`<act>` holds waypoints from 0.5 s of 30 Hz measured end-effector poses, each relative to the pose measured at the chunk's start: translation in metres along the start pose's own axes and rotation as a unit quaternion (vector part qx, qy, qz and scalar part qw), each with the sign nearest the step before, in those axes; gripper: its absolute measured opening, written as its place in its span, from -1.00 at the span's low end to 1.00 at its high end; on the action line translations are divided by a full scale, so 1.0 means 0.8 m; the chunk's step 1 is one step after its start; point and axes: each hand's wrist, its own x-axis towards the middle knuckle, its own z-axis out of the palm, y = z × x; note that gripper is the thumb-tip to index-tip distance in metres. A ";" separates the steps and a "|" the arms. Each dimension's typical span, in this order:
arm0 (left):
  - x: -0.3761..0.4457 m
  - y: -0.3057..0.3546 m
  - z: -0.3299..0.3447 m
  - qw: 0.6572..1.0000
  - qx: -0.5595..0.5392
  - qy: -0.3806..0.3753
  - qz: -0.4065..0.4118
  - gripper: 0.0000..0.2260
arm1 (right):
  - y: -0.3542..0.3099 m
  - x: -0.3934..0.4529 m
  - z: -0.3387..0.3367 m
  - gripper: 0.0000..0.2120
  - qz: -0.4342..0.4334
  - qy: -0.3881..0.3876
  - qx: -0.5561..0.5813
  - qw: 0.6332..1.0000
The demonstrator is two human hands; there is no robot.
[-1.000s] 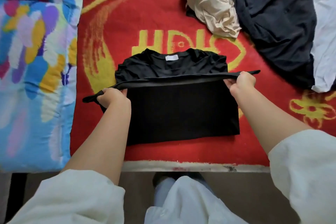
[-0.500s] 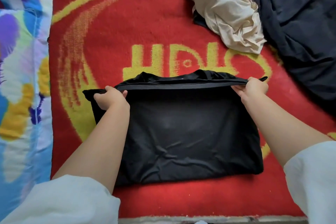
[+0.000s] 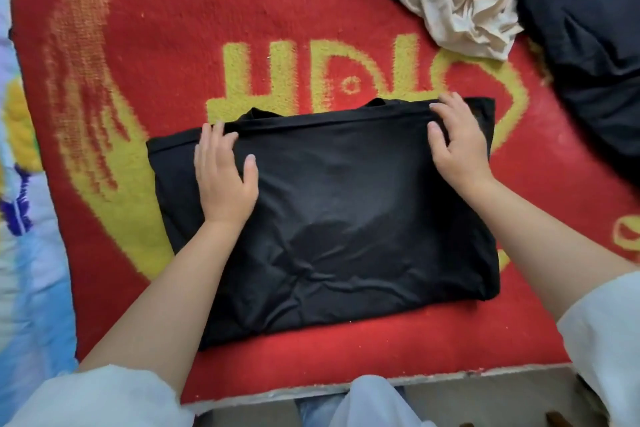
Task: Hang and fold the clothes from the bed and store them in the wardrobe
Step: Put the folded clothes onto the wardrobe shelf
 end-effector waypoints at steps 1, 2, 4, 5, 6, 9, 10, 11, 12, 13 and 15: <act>-0.013 -0.002 0.005 0.996 0.063 -0.038 0.059 -0.67 | 0.000 -0.020 0.008 -0.62 -0.058 -0.013 -0.044 0.997; -0.030 -0.004 0.013 0.986 0.120 -0.073 0.095 -0.64 | 0.001 -0.043 0.017 -0.61 -0.105 -0.017 -0.089 0.990; -0.071 -0.004 0.027 0.962 0.204 -0.117 0.136 -0.57 | 0.010 -0.095 0.036 -0.63 -0.169 -0.026 -0.160 0.972; -0.097 -0.004 0.033 0.952 0.232 -0.130 0.150 -0.55 | 0.015 -0.123 0.044 -0.64 -0.183 -0.041 -0.183 0.965; -0.125 -0.007 0.036 0.946 0.250 -0.139 0.155 -0.55 | 0.017 -0.153 0.051 -0.64 -0.191 -0.061 -0.197 0.960; -0.192 -0.026 0.040 0.934 0.284 -0.168 0.139 -0.55 | 0.026 -0.221 0.061 -0.62 -0.169 -0.122 -0.223 0.952; -0.210 -0.034 0.039 0.930 0.295 -0.175 0.132 -0.54 | 0.028 -0.237 0.060 -0.61 -0.154 -0.142 -0.231 0.950; -0.223 -0.039 0.035 0.928 0.303 -0.182 0.118 -0.54 | 0.032 -0.249 0.058 -0.61 -0.139 -0.155 -0.237 0.949; -0.234 -0.044 0.030 0.928 0.305 -0.188 0.097 -0.54 | 0.035 -0.259 0.054 -0.61 -0.123 -0.168 -0.243 0.947; -0.246 -0.047 0.023 0.932 0.299 -0.191 0.070 -0.54 | 0.037 -0.269 0.048 -0.60 -0.109 -0.179 -0.247 0.946; -0.266 -0.054 0.009 0.944 0.278 -0.176 0.010 -0.55 | 0.041 -0.280 0.036 -0.59 -0.082 -0.198 -0.248 0.945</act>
